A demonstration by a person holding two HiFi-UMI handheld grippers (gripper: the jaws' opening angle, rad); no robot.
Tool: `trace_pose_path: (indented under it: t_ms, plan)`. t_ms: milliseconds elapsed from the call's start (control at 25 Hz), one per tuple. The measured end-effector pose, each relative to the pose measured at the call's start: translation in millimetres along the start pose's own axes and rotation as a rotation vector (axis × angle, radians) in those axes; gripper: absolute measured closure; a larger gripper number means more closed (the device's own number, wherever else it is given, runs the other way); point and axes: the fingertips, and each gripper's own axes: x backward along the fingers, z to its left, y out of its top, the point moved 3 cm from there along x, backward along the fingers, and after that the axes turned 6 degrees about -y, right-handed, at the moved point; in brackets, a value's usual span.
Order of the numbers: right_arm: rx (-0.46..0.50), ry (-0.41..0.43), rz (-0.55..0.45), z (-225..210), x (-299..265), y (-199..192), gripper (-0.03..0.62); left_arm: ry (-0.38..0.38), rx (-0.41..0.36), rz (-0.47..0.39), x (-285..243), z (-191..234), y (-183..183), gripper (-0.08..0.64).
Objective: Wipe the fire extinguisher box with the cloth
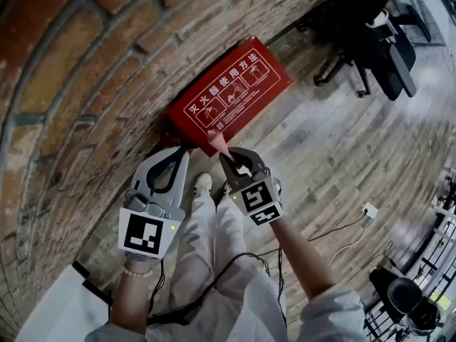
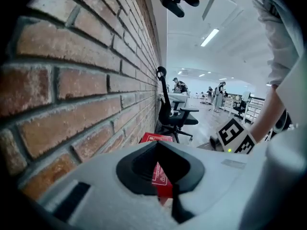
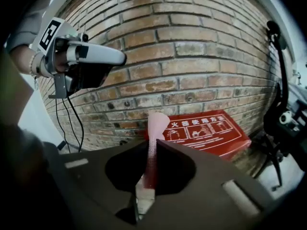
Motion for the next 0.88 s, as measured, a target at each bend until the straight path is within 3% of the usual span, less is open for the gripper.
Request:
trace_pose_path:
  t_ms: [200,560,880]
  plan:
    - [-0.039,-0.116,-0.049,-23.6,52.5,35.2,0.565,-0.041,-0.064,-0.016,6.9,-8.2,48.3,0.561]
    - [-0.055,-0.242,-0.165,-58.1,155.9,121.1,0.565,-0.104,-0.158,-0.059,38.5,-33.7,147.0,0.561]
    - [-0.042,-0.342,-0.283,-64.5,231.3,186.1,0.565,-0.135,-0.216,-0.109,74.4,-51.5,204.4,0.561]
